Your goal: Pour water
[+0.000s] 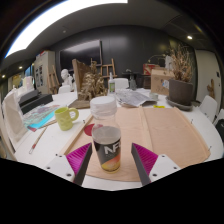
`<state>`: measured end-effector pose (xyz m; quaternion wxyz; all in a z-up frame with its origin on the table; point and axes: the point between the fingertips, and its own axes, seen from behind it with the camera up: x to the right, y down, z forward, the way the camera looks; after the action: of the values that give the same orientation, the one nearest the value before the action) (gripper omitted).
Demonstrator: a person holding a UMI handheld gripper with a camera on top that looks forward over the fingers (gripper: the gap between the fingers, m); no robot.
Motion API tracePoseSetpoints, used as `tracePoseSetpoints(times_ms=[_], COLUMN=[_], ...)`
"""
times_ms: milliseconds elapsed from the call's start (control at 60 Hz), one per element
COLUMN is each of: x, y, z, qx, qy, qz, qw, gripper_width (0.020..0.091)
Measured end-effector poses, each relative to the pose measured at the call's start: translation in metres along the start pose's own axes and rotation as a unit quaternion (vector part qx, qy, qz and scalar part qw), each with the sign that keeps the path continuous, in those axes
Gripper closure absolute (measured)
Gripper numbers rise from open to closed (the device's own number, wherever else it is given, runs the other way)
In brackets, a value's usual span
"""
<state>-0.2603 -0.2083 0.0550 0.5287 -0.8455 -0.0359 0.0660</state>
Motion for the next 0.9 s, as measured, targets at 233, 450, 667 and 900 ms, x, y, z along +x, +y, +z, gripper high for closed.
tracePoseSetpoints(times_ms=[233,450,667,900], x=[-0.002,0.003,0.012,0.017], y=[0.001,0.0,-0.026,-0.133], z=[0.027,0.028,0.031,0.045], qx=[0.021,0.009,0.001,0.044], qy=[-0.01,0.007,0.055,0.148], qz=[-0.003,-0.008,-0.048,-0.213], qw=[1.0,1.0,0.997,0.965], gripper_width=[0.0682,0.0839,0.085,0.0852])
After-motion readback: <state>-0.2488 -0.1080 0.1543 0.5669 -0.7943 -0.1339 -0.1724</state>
